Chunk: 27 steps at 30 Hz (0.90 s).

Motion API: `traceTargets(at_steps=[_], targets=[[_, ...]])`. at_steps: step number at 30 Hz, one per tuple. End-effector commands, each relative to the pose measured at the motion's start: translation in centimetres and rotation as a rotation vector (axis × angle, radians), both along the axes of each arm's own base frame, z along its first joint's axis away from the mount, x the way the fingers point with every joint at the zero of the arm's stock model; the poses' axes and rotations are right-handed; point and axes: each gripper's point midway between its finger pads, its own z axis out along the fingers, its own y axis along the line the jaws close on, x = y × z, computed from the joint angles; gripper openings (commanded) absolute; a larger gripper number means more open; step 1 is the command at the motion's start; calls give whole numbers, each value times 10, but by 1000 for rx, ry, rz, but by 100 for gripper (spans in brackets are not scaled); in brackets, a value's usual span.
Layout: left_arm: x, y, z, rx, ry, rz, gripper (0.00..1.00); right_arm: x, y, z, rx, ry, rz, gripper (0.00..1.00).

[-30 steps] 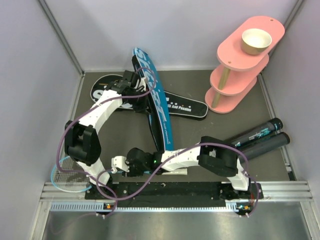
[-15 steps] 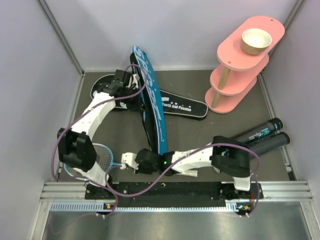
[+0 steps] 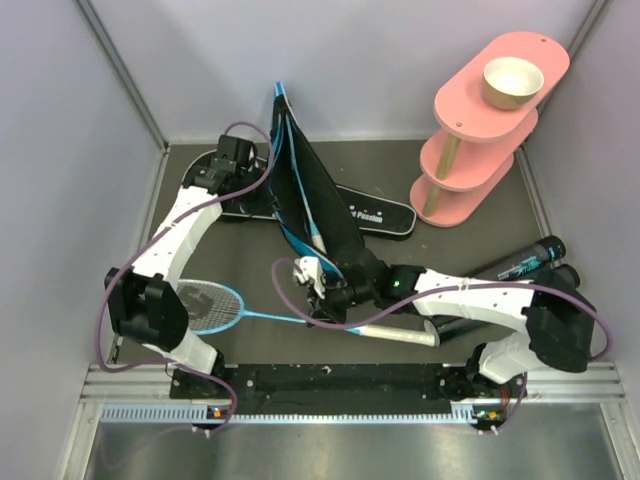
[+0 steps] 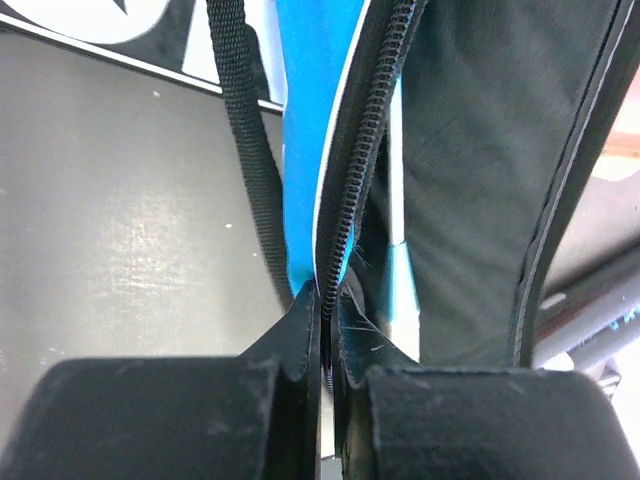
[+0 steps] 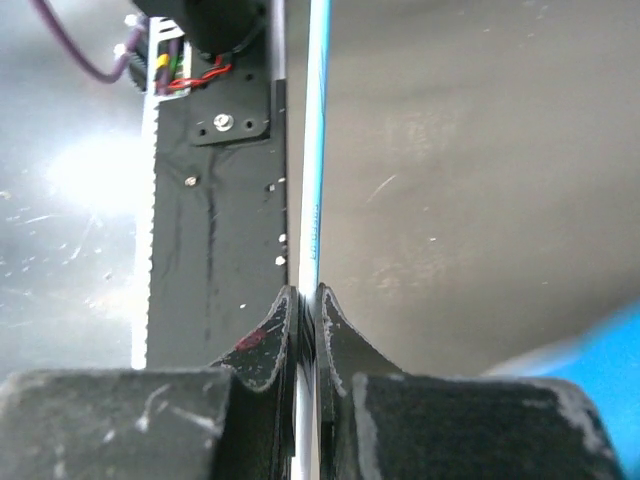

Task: Pack up the badminton gear
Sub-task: Place the racket in the racket bag.

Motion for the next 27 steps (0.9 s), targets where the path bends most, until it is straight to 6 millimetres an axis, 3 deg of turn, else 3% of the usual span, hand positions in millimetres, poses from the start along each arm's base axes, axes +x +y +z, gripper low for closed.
traceTargets(at_steps=[1,4,9,11,15,17,18,21,25,27], targets=[[64,65,101,73,-388,272,0,-34,-20,15,20,94,120,0],[69,89,121,142,-434,333,0,-43,-29,16,32,123,125,0],[75,115,128,186,-453,371,0,-42,-47,18,24,118,59,0],[76,122,124,192,-449,382,0,-37,-54,15,-4,103,17,0],[89,145,109,191,-425,415,0,-30,-65,27,14,67,-44,0],[96,143,104,169,-424,397,0,-29,-70,38,40,53,-69,0],[98,165,100,181,-412,435,0,-31,-74,34,34,56,-73,0],[105,184,95,167,-408,448,0,-28,-83,42,67,33,-123,0],[108,197,90,155,-393,460,0,-16,-90,44,74,38,-220,0],[111,194,86,127,-388,427,0,-14,-94,40,71,40,-246,0]])
